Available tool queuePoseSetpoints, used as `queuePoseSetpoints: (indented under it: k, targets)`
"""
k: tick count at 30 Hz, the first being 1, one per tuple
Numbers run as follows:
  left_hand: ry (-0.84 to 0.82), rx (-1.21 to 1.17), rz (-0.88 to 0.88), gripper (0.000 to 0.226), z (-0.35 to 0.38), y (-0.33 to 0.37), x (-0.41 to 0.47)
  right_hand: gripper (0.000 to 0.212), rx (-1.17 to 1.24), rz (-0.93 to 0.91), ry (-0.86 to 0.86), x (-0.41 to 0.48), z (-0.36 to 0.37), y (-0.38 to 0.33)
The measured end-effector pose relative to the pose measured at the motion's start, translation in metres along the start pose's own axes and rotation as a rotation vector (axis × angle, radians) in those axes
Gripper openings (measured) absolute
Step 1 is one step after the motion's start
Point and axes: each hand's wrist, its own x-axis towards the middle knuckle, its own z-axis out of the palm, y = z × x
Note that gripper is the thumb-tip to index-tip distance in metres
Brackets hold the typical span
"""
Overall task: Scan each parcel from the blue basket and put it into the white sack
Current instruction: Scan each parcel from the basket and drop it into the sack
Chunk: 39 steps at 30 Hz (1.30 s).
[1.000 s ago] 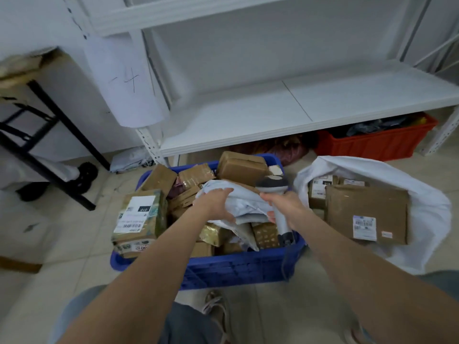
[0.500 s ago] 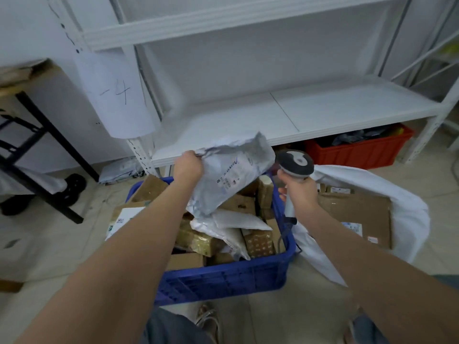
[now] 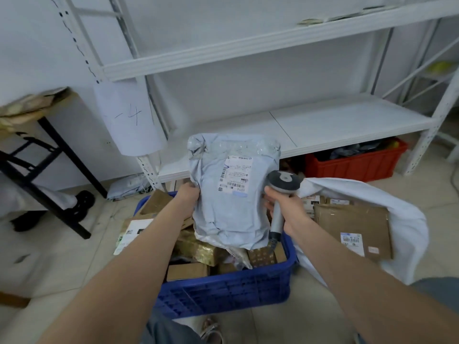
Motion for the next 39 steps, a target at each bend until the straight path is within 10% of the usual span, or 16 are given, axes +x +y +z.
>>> queuePoseSetpoints:
  k: [15, 19, 24, 29, 35, 39]
  targets:
    - [-0.491, 0.247, -0.255, 0.048, 0.046, -0.058, -0.027, 0.035, -0.411, 0.098, 0.029, 0.010, -0.008, 0.033]
    - [-0.452, 0.655, 0.052, 0.023, 0.029, -0.030, 0.002, 0.035, -0.442, 0.015, 0.016, 0.017, -0.008, 0.022]
    - [-0.384, 1.225, 0.292, 0.046, -0.007, 0.009, 0.043, 0.032, -0.524, -0.007, -0.069, 0.027, 0.010, 0.019]
    - [-0.017, 1.035, 0.266, 0.059, 0.002, -0.039, 0.048, 0.053, -0.583, 0.155, -0.074, 0.030, 0.019, 0.066]
    - [-0.235, 0.656, -0.073, 0.131, -0.038, -0.108, 0.034, 0.050, -0.541, 0.141, -0.062, 0.031, 0.019, 0.097]
    - [-0.111, 0.776, -0.123, 0.119, -0.035, -0.131, 0.033, 0.060, -0.562, 0.139, -0.103, 0.030, 0.023, 0.105]
